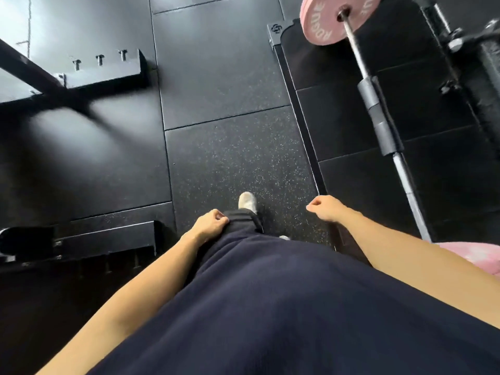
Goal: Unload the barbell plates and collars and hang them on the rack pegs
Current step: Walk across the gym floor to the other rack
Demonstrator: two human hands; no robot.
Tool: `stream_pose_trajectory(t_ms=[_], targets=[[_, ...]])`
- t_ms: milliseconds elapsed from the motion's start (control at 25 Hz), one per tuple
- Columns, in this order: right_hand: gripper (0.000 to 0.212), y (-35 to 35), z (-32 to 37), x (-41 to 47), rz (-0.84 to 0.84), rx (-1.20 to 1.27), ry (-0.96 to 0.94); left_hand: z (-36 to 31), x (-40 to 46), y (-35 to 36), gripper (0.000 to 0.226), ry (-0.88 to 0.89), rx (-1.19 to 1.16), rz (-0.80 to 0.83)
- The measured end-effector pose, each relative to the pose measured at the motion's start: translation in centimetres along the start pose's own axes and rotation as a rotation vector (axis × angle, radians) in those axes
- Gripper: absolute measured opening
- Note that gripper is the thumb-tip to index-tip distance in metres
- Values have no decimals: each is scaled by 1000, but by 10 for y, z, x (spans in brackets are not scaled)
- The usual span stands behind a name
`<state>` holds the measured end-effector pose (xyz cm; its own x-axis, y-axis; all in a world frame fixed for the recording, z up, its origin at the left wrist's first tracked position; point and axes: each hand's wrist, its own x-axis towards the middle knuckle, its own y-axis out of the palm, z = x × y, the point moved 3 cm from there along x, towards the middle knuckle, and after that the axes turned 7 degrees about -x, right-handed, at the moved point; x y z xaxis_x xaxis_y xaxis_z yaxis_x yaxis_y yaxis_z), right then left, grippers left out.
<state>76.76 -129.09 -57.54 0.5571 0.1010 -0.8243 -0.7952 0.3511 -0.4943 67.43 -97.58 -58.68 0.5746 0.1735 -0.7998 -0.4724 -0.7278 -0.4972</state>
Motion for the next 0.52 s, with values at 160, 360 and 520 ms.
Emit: stream_pose_trajectory(t_ms=[160,360,520], targets=[[31,-62,59,77,113,-156,-27,-36,79,-43,42,-55,-21,105],[29,-175,135,163,91,-171,16,-105,185,-178,39,-24,37,121],[27,-281,209,224,-52,-18,2,-172,253,-290,37,14,41,51]])
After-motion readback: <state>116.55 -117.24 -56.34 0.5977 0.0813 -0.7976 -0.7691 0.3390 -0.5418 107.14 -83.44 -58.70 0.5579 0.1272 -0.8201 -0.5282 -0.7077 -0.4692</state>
